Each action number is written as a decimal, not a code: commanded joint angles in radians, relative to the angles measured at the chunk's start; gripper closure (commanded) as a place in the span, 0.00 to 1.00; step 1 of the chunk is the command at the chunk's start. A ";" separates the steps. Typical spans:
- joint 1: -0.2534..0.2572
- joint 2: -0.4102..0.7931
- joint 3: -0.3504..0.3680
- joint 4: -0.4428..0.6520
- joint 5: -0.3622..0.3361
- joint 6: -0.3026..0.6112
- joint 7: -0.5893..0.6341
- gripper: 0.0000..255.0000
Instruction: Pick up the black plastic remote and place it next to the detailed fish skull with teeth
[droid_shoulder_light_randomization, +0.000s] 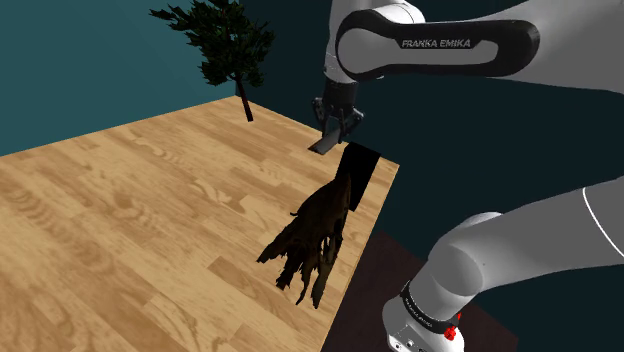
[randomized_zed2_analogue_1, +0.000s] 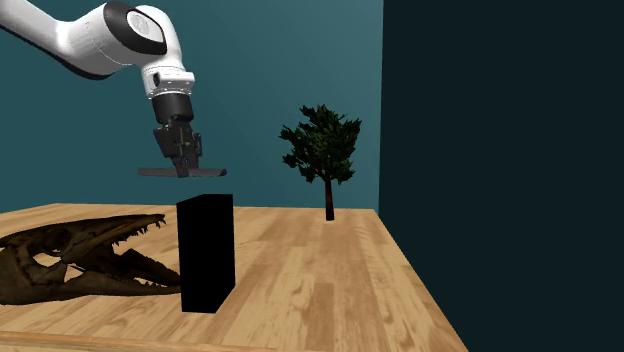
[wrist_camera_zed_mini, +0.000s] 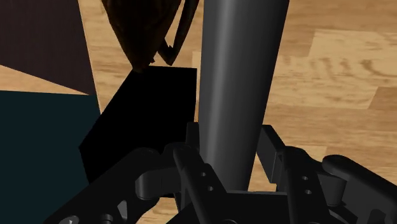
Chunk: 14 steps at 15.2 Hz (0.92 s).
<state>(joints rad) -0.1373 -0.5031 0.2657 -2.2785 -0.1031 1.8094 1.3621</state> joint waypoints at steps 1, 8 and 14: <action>0.022 -0.057 0.018 -0.038 0.023 -0.022 0.024 1.00; 0.110 -0.225 0.102 -0.125 0.117 -0.115 0.129 1.00; 0.190 -0.333 0.189 -0.151 0.211 -0.204 0.236 1.00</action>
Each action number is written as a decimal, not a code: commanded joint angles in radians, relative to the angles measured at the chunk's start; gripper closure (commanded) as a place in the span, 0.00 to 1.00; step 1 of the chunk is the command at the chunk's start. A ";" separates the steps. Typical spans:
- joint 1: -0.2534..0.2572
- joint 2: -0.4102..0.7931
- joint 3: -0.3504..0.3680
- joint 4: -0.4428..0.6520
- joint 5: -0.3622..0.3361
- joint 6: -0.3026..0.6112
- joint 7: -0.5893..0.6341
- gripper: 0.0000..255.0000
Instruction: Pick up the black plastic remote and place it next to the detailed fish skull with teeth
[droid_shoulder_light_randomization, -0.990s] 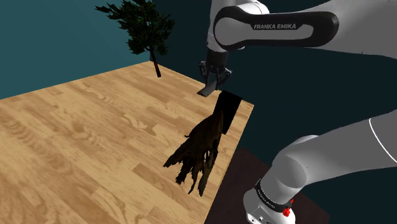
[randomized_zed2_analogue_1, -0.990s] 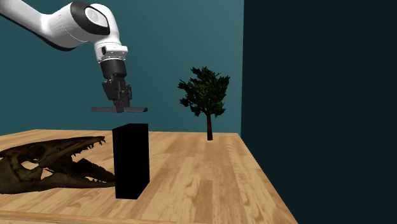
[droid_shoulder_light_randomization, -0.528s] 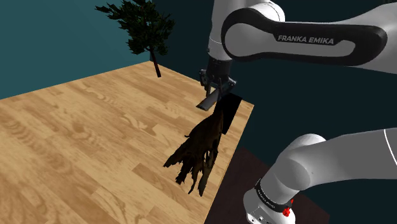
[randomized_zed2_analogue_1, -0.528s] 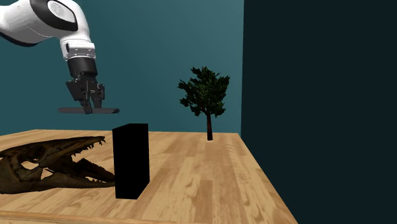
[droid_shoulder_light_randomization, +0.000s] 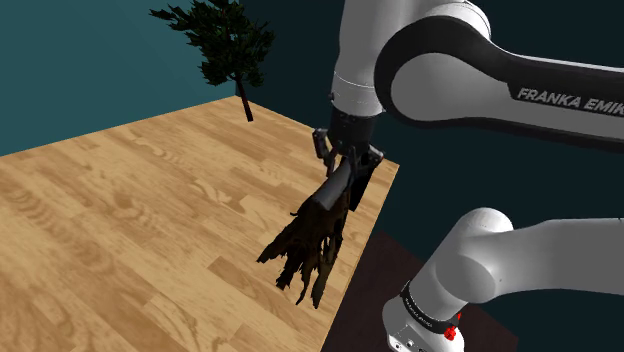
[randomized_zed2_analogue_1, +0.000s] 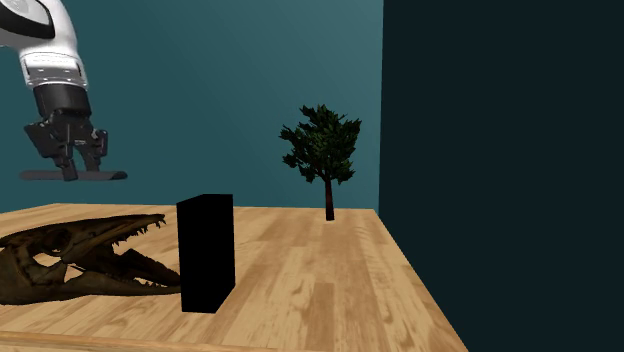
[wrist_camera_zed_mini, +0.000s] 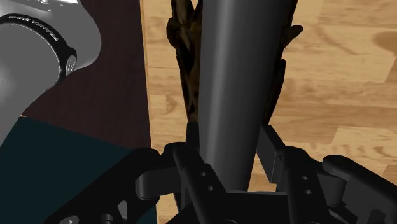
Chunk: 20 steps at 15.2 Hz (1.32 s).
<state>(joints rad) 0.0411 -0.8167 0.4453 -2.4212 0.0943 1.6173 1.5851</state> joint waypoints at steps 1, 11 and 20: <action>0.025 -0.033 0.025 -0.008 0.030 -0.027 0.033 1.00; 0.129 -0.112 0.202 0.054 0.201 -0.158 0.249 1.00; 0.164 -0.123 0.329 0.078 0.310 -0.165 0.374 1.00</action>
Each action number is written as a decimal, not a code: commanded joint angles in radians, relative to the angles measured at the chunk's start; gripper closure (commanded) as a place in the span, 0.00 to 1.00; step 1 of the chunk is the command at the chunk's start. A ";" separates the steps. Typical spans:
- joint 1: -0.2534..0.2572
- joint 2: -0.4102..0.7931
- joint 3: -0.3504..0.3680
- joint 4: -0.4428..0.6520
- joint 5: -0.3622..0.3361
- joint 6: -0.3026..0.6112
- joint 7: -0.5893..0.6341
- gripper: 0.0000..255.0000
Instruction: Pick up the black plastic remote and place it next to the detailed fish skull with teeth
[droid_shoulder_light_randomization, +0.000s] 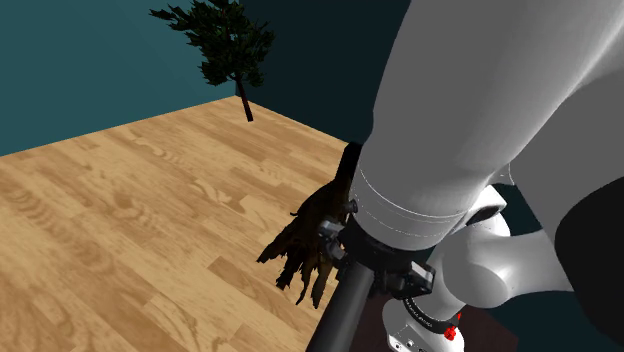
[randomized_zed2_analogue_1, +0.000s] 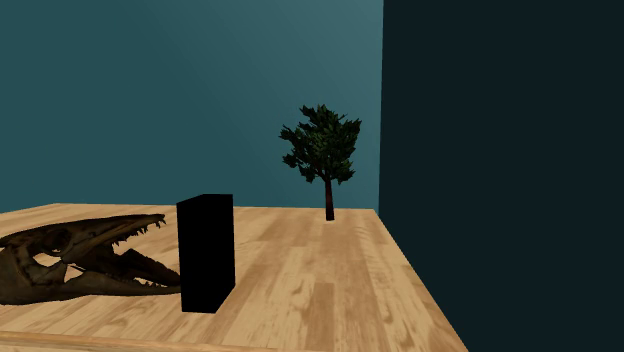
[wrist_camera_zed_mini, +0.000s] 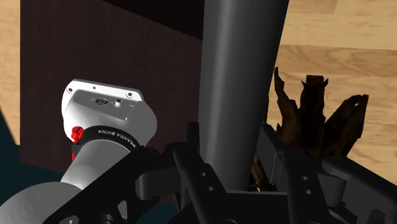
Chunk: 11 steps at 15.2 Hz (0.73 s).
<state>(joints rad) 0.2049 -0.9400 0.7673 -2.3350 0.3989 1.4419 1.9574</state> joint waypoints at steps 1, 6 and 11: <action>0.002 -0.002 0.013 -0.022 0.010 0.022 0.002 1.00; 0.011 -0.011 0.045 -0.084 0.039 0.078 0.004 1.00; 0.018 -0.014 0.081 -0.142 0.069 0.137 0.006 1.00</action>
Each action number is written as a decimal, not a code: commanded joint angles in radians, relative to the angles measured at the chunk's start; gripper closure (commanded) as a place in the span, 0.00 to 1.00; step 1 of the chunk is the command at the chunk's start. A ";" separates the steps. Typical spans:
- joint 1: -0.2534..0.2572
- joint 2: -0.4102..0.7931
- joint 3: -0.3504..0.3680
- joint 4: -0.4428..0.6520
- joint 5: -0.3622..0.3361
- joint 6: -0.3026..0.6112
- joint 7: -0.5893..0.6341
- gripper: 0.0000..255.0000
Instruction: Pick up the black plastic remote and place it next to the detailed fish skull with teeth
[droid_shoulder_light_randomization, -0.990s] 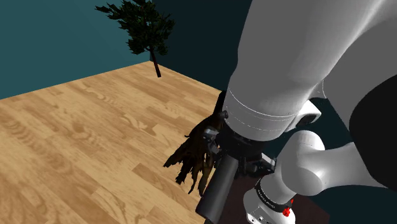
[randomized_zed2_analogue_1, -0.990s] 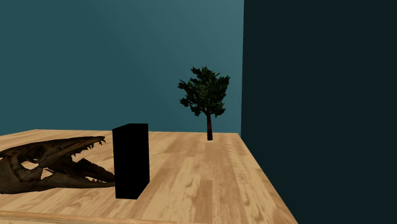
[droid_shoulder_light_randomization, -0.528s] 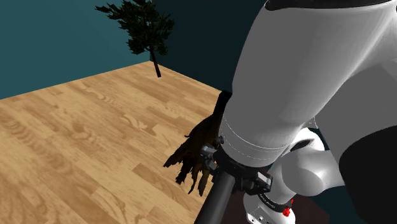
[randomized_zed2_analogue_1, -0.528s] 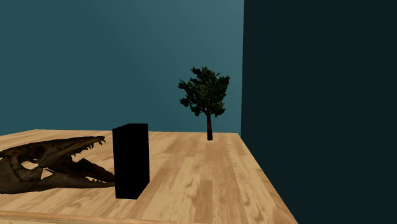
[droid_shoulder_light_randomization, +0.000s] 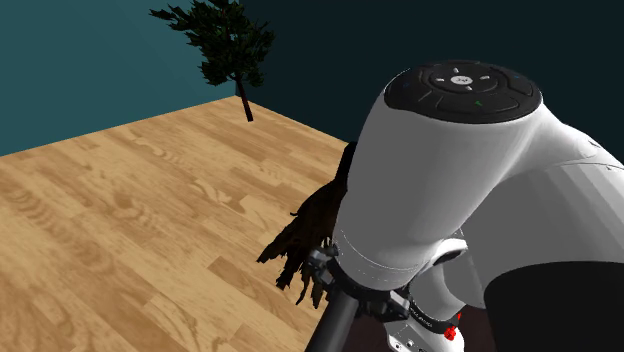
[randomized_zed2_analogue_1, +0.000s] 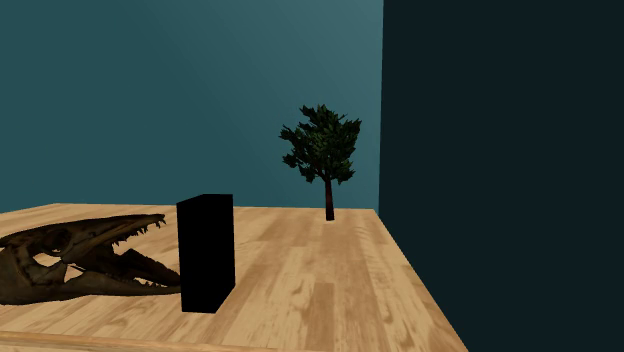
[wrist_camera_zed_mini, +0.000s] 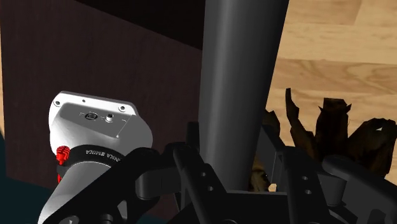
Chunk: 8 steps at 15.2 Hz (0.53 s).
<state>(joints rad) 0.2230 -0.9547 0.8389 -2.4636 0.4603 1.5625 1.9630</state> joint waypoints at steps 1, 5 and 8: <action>0.001 0.001 0.017 -0.025 0.013 0.028 0.000 1.00; 0.005 0.004 0.051 -0.067 0.039 0.076 0.002 1.00; 0.007 0.009 0.077 -0.097 0.060 0.114 0.004 1.00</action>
<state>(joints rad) 0.2279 -0.9468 0.9053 -2.5494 0.5109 1.6625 1.9647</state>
